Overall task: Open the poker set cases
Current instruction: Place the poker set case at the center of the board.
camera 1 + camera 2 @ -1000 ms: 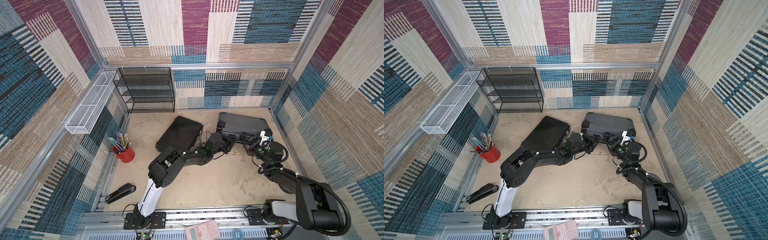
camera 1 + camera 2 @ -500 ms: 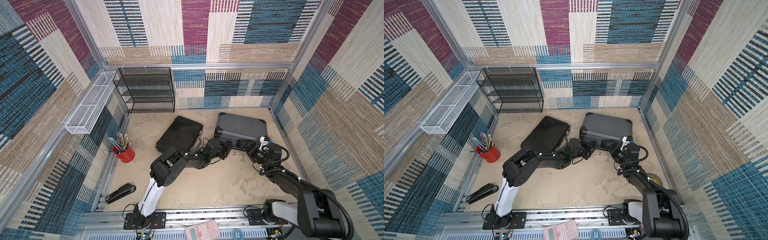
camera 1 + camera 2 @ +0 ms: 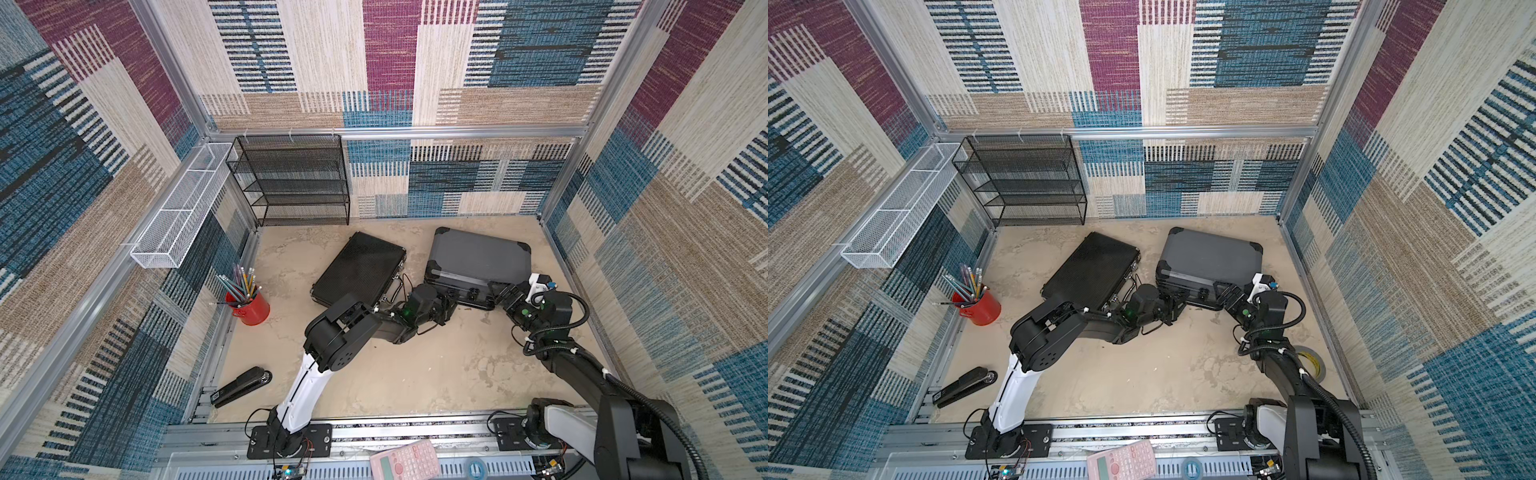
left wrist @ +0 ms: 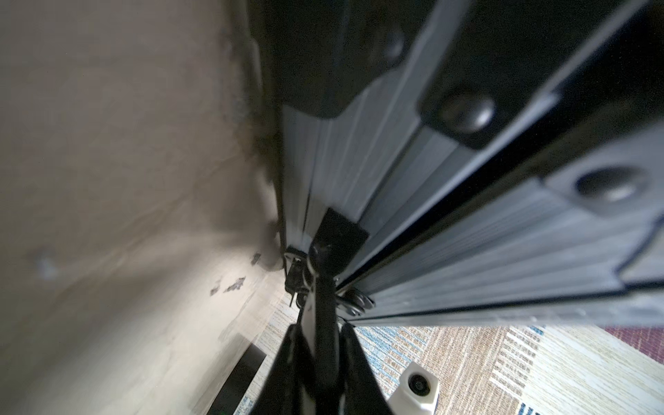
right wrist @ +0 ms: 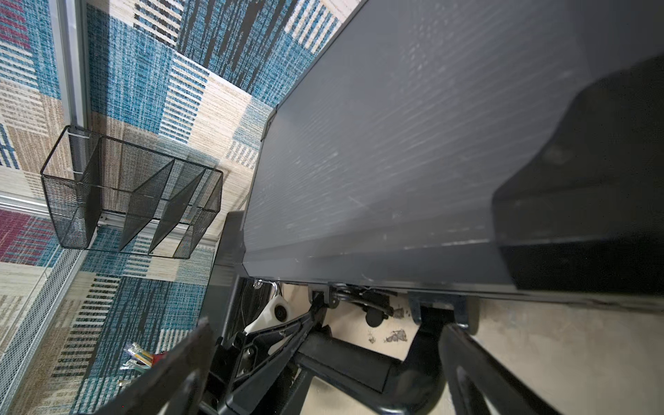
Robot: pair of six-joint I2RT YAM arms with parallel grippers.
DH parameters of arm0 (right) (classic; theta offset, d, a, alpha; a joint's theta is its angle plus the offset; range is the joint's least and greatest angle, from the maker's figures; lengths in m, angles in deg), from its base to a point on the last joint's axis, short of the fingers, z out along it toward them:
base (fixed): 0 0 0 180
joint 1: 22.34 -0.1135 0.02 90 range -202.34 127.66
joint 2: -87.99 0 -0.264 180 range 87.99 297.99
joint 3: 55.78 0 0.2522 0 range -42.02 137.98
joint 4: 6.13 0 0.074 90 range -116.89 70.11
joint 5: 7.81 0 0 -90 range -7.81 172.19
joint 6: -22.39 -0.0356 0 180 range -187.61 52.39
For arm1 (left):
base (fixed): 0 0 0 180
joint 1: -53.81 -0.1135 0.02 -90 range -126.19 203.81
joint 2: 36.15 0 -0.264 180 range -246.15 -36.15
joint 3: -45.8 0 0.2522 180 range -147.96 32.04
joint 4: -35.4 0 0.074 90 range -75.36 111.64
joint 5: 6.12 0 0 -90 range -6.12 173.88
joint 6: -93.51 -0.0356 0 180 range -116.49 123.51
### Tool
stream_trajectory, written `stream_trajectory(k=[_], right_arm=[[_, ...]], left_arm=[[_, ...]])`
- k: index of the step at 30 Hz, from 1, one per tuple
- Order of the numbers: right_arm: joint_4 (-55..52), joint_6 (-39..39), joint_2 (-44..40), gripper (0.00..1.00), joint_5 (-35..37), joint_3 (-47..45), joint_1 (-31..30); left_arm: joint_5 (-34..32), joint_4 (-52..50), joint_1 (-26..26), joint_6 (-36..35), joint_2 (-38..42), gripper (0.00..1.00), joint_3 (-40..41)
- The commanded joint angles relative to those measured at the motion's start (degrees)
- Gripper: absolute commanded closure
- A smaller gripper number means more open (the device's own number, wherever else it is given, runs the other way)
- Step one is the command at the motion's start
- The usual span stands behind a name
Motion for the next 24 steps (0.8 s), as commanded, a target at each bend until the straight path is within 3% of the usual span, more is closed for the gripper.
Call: stream_trajectory(k=[1, 8, 24], right_arm=[[0.2, 2.0, -0.5, 0.01, 0.2, -0.2, 0.0], [-0.8, 7.1, -0.9, 0.00, -1.9, 0.1, 0.0], [1.0, 7.1, 0.1, 0.01, -2.0, -1.2, 0.0]], left_arm=[[-1.7, 4.1, -0.2, 2.6, -0.3, 1.00, 0.5], [-1.1, 3.8, -0.2, 2.5, -0.3, 1.00, 0.6], [0.8, 1.3, -0.1, 2.8, -0.1, 0.63, 1.8]])
